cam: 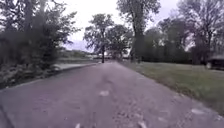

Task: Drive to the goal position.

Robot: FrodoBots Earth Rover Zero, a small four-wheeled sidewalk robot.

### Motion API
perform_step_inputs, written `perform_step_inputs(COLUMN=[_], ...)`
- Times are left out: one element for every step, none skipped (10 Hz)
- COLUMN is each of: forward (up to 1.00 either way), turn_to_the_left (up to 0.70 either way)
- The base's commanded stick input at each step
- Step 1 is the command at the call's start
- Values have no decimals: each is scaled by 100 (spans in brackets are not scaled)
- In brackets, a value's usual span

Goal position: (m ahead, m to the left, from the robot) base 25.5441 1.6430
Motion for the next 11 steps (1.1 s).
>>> perform_step_inputs(forward=[70, 70, 70, 70, 70, 70, 70, 70, 70, 70, 70], turn_to_the_left=[0, 0, 0, 0, 0, 0, 0, 0, 0, 0, 0])
